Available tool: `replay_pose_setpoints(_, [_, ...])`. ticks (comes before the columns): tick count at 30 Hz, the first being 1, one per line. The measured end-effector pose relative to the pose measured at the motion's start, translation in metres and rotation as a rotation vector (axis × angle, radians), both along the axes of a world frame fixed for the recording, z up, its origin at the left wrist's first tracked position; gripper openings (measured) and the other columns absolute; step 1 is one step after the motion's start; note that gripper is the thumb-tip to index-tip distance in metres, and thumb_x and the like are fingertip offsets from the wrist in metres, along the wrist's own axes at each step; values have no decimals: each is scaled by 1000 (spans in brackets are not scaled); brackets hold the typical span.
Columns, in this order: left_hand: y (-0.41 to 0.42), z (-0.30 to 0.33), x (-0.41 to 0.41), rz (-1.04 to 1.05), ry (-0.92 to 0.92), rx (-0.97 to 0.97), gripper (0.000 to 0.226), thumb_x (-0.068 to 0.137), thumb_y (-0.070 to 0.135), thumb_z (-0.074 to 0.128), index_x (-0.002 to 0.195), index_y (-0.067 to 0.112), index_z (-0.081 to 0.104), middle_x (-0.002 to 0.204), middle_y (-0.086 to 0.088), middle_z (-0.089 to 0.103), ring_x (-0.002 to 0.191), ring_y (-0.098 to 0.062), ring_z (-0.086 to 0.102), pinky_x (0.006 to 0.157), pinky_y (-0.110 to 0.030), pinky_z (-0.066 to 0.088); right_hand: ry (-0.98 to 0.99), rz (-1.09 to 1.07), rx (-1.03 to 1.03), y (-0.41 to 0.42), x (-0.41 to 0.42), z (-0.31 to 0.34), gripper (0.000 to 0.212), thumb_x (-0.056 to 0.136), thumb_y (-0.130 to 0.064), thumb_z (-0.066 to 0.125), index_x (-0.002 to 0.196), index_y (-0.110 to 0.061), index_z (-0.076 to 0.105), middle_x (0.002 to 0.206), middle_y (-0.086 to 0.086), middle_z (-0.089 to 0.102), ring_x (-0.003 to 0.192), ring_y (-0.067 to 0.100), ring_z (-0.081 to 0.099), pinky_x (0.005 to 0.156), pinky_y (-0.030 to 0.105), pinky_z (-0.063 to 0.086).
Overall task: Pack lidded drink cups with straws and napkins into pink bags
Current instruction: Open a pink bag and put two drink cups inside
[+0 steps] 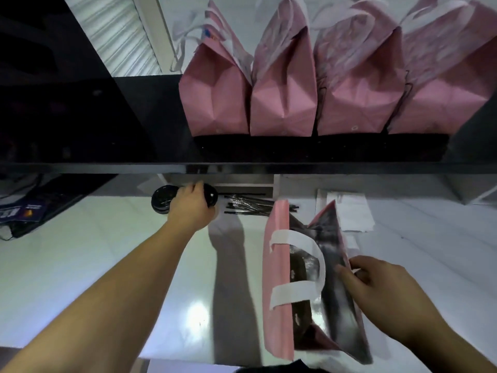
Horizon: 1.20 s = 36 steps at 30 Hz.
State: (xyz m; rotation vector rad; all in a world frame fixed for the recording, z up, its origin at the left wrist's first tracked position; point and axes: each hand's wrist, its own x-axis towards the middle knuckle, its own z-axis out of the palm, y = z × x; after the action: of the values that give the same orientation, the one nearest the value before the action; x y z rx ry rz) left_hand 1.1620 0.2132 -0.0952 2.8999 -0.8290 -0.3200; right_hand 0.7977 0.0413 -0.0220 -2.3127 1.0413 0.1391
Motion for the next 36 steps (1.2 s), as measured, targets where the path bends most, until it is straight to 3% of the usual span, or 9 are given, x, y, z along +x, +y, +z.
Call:
replay_pose_setpoints(4, [-4, -9, 18, -50, 6, 139, 77, 86, 35, 71, 152, 13, 37, 147, -17, 49, 134, -39, 45, 108, -48, 42, 28, -60, 16, 2, 4, 3, 41, 90, -68, 45, 82, -35, 69, 69, -16, 73, 64, 7, 67, 66, 37, 60])
replay_pose_setpoints(10, [0, 1, 11, -14, 90, 76, 83, 79, 30, 82, 148, 12, 41, 141, -18, 43, 122, -41, 53, 103, -48, 49, 31, -62, 0, 5, 6, 7, 36, 93, -64, 50, 79, -35, 67, 63, -17, 69, 60, 5, 64, 55, 27, 50])
replay_pose_setpoints(12, [7, 20, -4, -52, 164, -27, 85, 75, 34, 85, 148, 19, 44, 137, -10, 43, 115, -35, 56, 95, -44, 54, 22, -53, 10, 5, 5, 8, 36, 93, -63, 51, 78, -35, 66, 60, -18, 68, 58, 5, 63, 51, 24, 44])
replay_pose_setpoints(15, [28, 65, -36, -154, 213, -251, 85, 64, 51, 84, 141, 38, 50, 126, 10, 45, 101, -8, 57, 87, -28, 50, -2, -29, 26, 4, 1, 7, 32, 94, -62, 51, 81, -37, 65, 61, -17, 67, 59, 3, 63, 54, 24, 44])
replay_pose_setpoints(19, [39, 146, -92, -263, 147, -603, 85, 60, 68, 79, 138, 57, 46, 131, 29, 47, 113, 14, 57, 90, -12, 47, -26, 8, 26, 3, -2, 6, 31, 94, -62, 51, 74, -39, 57, 52, -28, 59, 55, -4, 59, 49, 18, 37])
replay_pose_setpoints(21, [27, 180, -125, -369, 115, -674, 86, 64, 70, 78, 141, 59, 41, 136, 31, 45, 119, 12, 56, 90, -10, 46, -20, 30, 20, 2, -3, 5, 28, 94, -61, 52, 77, -39, 58, 49, -26, 56, 52, -5, 58, 47, 16, 35])
replay_pose_setpoints(27, [-38, 176, -197, -701, 8, -264, 83, 74, 56, 78, 143, 44, 35, 133, 15, 34, 124, -8, 41, 100, -29, 49, -27, 48, 26, -8, -9, 5, 28, 94, -51, 52, 74, -34, 60, 62, -27, 64, 56, 2, 61, 45, 22, 36])
replay_pose_setpoints(31, [-65, 138, -208, -724, 20, -27, 82, 75, 52, 78, 144, 29, 40, 131, 3, 41, 122, -20, 43, 95, -36, 52, -35, 43, 32, -14, -12, 0, 26, 91, -41, 54, 68, -28, 59, 58, -19, 63, 49, 10, 57, 44, 26, 34])
replay_pose_setpoints(36, [-75, 93, -210, -717, -51, 218, 75, 80, 39, 82, 142, 21, 43, 136, -5, 46, 122, -26, 53, 84, -41, 55, -75, 50, 29, -16, -15, 0, 31, 89, -41, 51, 63, -26, 51, 56, -25, 59, 46, 9, 52, 43, 25, 27])
